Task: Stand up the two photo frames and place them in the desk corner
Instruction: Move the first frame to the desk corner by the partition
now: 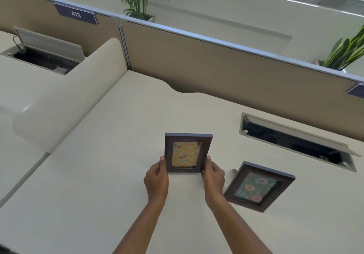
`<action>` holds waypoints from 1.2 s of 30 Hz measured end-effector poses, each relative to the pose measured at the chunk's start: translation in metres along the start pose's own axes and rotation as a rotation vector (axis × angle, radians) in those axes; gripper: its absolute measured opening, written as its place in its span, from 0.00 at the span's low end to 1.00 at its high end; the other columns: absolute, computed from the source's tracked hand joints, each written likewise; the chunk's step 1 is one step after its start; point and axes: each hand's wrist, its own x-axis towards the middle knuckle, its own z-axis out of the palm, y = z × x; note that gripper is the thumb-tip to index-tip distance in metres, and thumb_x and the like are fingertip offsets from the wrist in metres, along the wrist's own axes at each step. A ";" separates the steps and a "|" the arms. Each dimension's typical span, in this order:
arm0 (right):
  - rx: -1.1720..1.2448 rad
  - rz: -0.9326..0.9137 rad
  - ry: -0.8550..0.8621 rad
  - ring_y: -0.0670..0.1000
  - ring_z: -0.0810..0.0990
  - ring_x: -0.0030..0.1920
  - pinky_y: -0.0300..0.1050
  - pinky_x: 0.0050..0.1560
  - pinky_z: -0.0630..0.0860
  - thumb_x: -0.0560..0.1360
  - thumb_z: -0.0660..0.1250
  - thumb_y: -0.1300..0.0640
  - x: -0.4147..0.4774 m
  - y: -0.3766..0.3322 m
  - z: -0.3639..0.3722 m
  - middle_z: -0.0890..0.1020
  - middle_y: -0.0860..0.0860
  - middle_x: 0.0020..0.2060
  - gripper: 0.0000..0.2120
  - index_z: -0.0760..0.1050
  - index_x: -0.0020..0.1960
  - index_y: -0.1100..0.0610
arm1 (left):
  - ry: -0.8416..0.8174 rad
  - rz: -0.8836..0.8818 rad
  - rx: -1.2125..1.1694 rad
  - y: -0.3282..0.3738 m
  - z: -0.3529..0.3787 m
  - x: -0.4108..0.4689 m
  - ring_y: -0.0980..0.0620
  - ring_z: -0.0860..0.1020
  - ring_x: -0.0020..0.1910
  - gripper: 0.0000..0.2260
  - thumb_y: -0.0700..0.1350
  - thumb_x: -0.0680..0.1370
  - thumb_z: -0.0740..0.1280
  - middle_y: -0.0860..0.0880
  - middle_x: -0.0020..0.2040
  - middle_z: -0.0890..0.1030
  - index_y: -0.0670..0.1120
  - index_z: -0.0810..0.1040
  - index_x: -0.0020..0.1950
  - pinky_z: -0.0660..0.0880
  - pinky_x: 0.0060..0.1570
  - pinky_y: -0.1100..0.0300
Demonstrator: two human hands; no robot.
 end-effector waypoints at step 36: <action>-0.225 -0.256 -0.279 0.62 0.83 0.51 0.57 0.55 0.79 0.83 0.58 0.43 0.130 -0.096 0.187 0.87 0.61 0.44 0.28 0.83 0.47 0.65 | 0.220 -0.091 -0.130 0.062 0.008 0.218 0.60 0.78 0.42 0.18 0.63 0.81 0.61 0.60 0.38 0.82 0.59 0.82 0.36 0.72 0.41 0.62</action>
